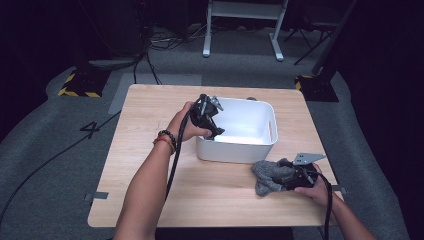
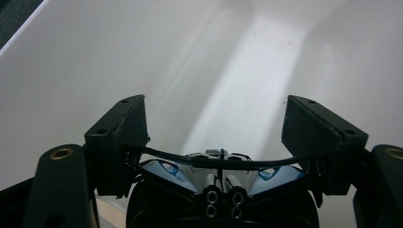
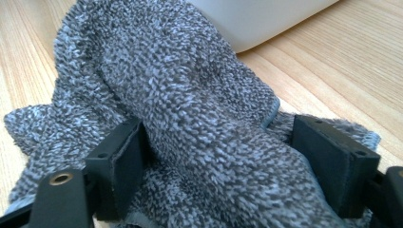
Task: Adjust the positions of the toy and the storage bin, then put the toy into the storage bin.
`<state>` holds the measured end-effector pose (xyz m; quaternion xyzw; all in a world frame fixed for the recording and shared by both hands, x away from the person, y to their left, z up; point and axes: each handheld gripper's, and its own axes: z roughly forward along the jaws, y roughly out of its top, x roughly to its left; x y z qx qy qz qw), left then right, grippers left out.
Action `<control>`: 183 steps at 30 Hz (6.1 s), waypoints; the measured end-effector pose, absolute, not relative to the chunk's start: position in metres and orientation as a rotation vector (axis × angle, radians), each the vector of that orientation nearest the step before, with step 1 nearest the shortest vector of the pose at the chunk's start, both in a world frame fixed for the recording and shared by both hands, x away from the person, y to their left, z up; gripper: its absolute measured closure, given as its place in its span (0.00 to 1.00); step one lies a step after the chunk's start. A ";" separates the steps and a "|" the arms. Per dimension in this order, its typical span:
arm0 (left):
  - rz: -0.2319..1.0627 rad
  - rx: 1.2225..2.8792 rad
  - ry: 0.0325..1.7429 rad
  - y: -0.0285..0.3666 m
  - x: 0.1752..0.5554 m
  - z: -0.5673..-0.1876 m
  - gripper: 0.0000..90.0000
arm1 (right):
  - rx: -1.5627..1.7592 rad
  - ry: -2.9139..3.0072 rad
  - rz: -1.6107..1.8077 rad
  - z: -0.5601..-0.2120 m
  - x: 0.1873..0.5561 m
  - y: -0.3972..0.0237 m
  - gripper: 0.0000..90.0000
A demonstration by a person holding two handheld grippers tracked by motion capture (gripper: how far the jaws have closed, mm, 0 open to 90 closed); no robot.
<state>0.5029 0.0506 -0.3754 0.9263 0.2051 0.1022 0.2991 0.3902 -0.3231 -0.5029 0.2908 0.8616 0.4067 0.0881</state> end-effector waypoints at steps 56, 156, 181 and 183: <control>0.263 2.467 0.505 0.043 0.505 -0.366 0.26 | 0.866 2.565 1.215 -0.503 0.390 -0.323 0.23; 0.570 2.301 0.534 0.141 0.354 -0.412 0.18 | 0.881 2.543 1.203 -0.504 0.386 -0.324 0.23; 0.337 2.319 0.805 0.184 0.356 -0.487 0.18 | 0.882 2.546 1.207 -0.503 0.385 -0.326 0.23; 0.347 2.333 0.818 0.184 0.356 -0.491 0.18 | 0.883 2.547 1.209 -0.503 0.385 -0.326 0.23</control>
